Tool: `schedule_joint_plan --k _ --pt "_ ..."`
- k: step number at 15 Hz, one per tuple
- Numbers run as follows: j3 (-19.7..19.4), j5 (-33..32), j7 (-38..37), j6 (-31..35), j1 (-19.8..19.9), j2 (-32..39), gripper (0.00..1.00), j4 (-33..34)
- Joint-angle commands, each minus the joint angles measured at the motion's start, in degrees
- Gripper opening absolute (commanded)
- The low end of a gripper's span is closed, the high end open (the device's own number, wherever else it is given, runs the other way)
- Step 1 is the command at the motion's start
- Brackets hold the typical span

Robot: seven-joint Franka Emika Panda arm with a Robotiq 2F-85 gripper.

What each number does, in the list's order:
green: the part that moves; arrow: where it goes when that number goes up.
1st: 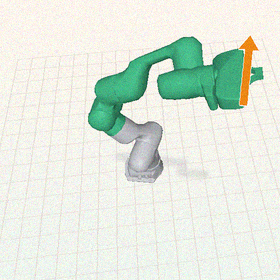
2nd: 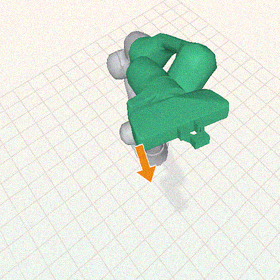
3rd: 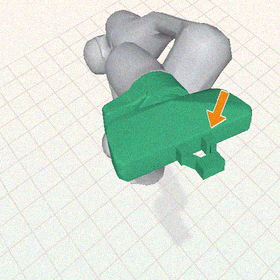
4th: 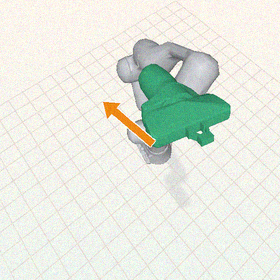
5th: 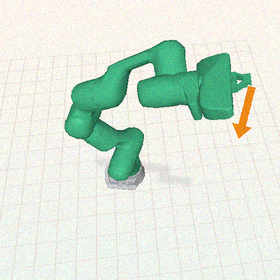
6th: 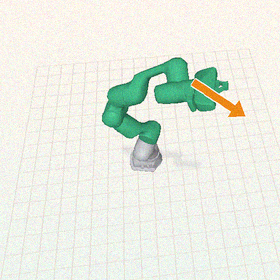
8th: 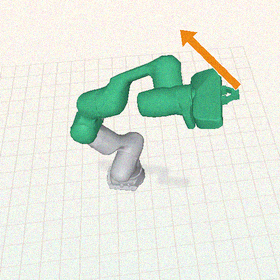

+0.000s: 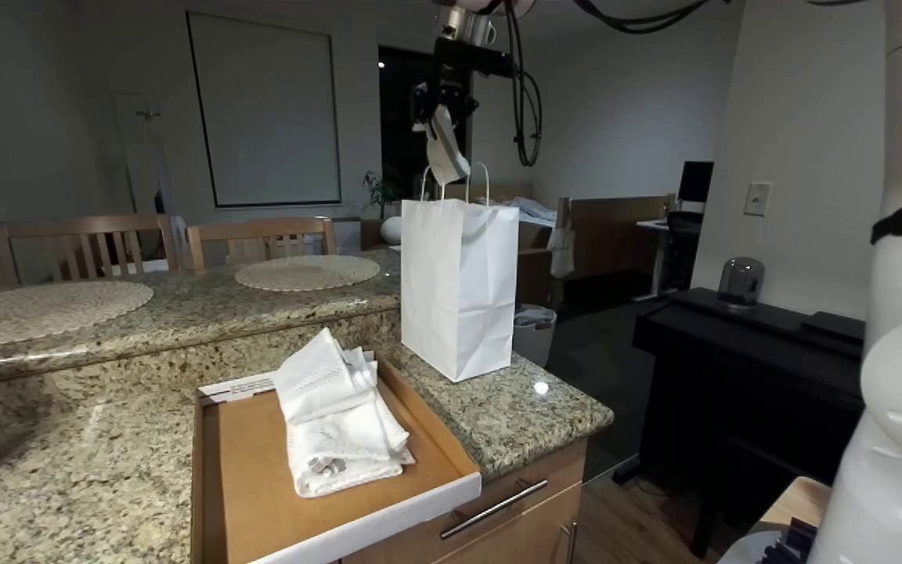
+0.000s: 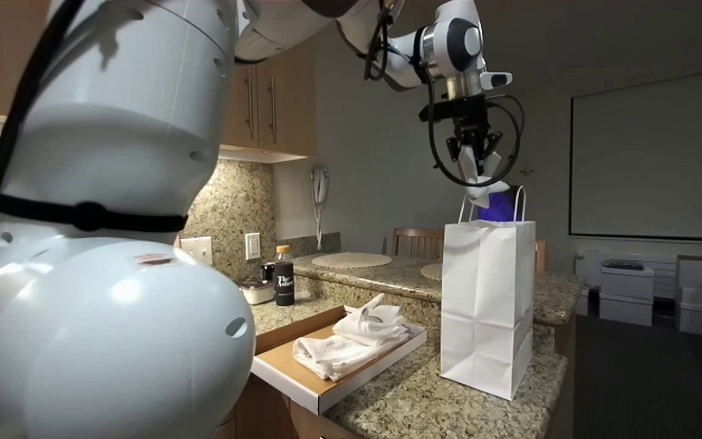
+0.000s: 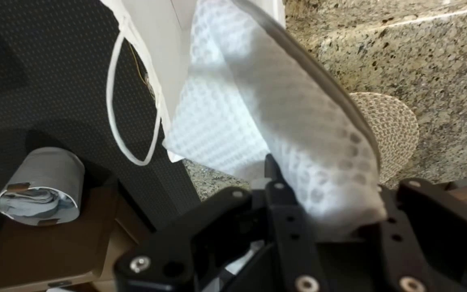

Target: Put two towels in the white bag, one at a time

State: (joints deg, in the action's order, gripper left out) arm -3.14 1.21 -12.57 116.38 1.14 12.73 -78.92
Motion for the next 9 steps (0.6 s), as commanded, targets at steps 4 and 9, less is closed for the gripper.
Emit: schedule_joint_plan --k 4,9 --pt "-1.0 4.4 -2.4 -0.6 2.1 0.7 0.41 0.5" --pt "-0.9 4.0 -0.8 0.4 1.6 -0.7 0.73 1.8"
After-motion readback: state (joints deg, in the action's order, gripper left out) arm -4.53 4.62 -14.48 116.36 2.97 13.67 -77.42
